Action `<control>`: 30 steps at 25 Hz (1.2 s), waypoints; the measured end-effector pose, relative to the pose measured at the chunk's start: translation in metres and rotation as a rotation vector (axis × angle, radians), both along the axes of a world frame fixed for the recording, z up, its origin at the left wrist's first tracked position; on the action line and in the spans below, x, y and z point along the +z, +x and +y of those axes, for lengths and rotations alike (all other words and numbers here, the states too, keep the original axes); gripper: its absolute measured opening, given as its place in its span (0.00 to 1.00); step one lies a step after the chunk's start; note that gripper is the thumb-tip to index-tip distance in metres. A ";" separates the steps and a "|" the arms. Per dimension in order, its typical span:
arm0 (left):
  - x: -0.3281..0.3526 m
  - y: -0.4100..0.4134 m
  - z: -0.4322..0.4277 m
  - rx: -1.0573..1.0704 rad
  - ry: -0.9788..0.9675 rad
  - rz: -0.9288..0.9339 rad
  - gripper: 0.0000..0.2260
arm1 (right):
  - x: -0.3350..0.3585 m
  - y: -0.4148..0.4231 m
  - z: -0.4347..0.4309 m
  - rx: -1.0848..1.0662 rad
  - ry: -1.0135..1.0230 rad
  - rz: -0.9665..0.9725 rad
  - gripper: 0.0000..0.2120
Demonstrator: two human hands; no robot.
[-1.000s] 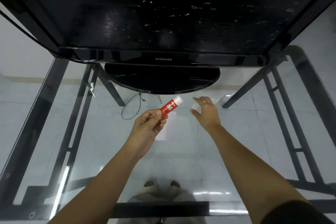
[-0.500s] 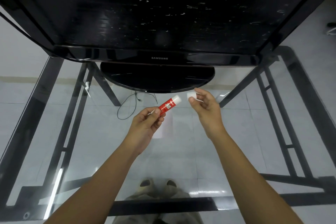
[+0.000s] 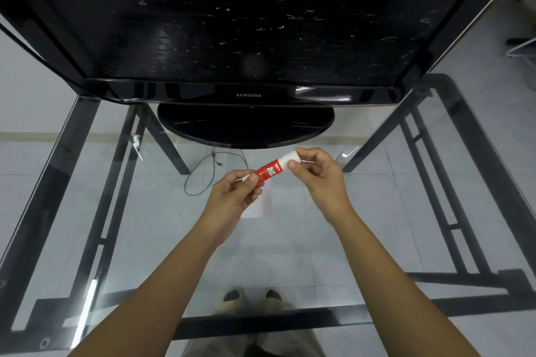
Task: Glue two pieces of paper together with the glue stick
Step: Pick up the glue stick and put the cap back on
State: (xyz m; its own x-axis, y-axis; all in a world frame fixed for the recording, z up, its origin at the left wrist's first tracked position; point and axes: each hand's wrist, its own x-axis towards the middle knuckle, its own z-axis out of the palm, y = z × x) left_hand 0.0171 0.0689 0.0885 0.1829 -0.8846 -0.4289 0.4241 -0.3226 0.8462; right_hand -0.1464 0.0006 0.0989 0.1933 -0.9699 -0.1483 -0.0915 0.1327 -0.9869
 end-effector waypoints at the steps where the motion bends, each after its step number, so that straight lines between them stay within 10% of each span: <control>1: 0.001 0.000 0.001 -0.005 0.002 -0.015 0.08 | -0.001 0.000 0.001 -0.002 0.001 0.003 0.09; 22: -0.019 -0.013 -0.002 -0.050 0.020 -0.100 0.10 | -0.031 0.012 0.015 0.001 0.260 0.001 0.12; 30: -0.085 0.002 0.001 -0.108 0.050 -1.009 0.22 | -0.061 0.007 -0.007 -0.180 0.117 0.279 0.10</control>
State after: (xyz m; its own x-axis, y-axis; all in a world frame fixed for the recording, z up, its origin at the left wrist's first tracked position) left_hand 0.0195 0.0702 0.0032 0.4006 -0.9029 -0.1556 -0.5145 -0.3622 0.7773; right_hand -0.1395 -0.0068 0.0376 -0.0430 -0.9580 -0.2834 -0.3205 0.2819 -0.9043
